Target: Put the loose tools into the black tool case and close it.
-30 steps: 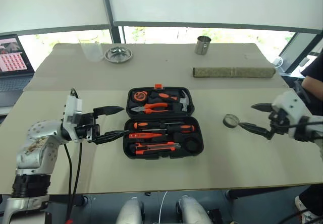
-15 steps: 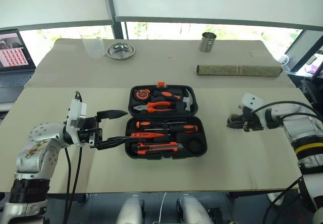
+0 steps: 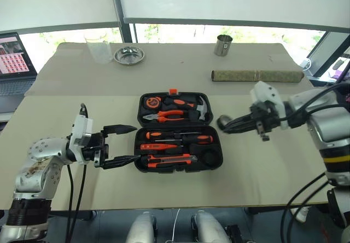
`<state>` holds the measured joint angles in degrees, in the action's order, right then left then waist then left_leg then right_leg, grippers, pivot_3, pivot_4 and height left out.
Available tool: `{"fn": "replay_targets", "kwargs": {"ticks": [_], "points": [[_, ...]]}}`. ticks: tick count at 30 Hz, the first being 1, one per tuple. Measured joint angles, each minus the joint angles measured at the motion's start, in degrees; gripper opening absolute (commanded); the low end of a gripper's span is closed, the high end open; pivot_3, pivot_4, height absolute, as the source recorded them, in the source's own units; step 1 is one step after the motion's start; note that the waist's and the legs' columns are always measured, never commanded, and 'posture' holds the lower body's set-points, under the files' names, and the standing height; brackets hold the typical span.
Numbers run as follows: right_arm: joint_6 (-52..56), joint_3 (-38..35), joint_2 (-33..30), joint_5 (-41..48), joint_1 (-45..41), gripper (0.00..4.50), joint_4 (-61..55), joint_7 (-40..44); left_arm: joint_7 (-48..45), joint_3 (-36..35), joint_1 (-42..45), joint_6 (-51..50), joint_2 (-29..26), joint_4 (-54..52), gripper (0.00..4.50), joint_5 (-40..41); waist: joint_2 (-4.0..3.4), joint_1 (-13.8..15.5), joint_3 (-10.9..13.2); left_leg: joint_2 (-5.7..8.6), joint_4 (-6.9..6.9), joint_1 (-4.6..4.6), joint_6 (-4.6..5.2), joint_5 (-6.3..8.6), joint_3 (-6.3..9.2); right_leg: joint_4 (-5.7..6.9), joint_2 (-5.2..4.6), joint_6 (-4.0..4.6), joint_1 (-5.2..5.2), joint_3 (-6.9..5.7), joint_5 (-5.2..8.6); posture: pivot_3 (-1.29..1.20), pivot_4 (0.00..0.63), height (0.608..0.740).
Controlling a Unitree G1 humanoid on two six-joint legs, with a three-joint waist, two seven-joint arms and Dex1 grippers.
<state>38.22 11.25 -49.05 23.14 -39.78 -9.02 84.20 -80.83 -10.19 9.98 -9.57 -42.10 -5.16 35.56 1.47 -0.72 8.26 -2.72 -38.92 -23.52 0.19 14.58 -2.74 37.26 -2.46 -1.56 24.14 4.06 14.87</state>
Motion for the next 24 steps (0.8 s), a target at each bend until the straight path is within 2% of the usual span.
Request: {"fn": "replay_targets", "kwargs": {"ticks": [3, 7, 17, 19, 20, 24], "points": [[3.2, 4.7, 0.8, -0.5, 3.7, 0.06, -5.8, -3.2, 0.0, 0.1, -0.6, 1.0, 0.0, 0.0, 4.50, -0.5, 0.02, 0.5, 0.0, 0.13, -0.09, -0.04, -0.01, -0.01, -0.01, -0.02, -0.10, -0.01, -0.02, -0.02, -0.01, 0.00, 0.150, 0.740], [-1.7, 10.9, -0.4, -8.3, 8.0, 0.06, -5.8, -6.6, 0.3, 0.3, -2.5, 1.0, 0.0, -1.0, 4.50, -1.0, 0.02, 0.7, 0.0, 0.15, -0.17, -0.16, -0.01, -0.01, -0.06, -0.03, -0.10, -0.05, 0.06, -0.01, -0.03, 0.00, 0.150, 0.740], [-7.8, 12.9, -0.7, -13.9, 8.0, 0.06, -1.8, -7.8, 1.1, 0.4, -5.3, -0.1, -0.4, -3.5, 4.50, -1.0, 0.07, 0.1, 0.0, 0.10, -0.18, 0.01, -0.01, -0.01, -0.04, 0.00, -0.02, -0.03, -0.10, -0.01, -0.04, 0.00, 0.150, 0.740], [-7.6, 13.2, -0.7, -14.0, 7.6, 0.79, -1.7, -7.4, 1.4, 0.3, -5.4, -0.1, -0.4, -3.5, 4.50, -1.0, 0.07, 0.2, 0.0, 0.10, -0.19, 0.03, -0.02, -0.02, -0.04, 0.01, -0.02, -0.03, -0.10, -0.01, -0.04, 0.00, 0.150, 0.740], [-7.5, 13.2, -0.8, -14.2, 7.5, 0.93, -1.7, -7.3, 1.4, 0.3, -5.3, -0.1, -0.4, -3.5, 4.50, -1.0, 0.07, 0.2, 0.0, 0.10, -0.19, 0.04, -0.02, -0.02, -0.04, 0.01, -0.02, -0.02, -0.11, -0.01, -0.04, 0.00, 0.150, 0.740], [-6.1, 12.7, -0.5, -13.6, 5.9, 2.32, -1.0, -6.7, 2.1, -0.1, -5.4, -0.1, -0.4, -3.5, 4.50, -0.9, 0.07, 0.3, 0.0, 0.10, -0.17, -0.01, -0.02, -0.02, -0.02, 0.01, -0.02, -0.02, -0.05, -0.01, -0.04, 0.00, 0.150, 0.740]]}}
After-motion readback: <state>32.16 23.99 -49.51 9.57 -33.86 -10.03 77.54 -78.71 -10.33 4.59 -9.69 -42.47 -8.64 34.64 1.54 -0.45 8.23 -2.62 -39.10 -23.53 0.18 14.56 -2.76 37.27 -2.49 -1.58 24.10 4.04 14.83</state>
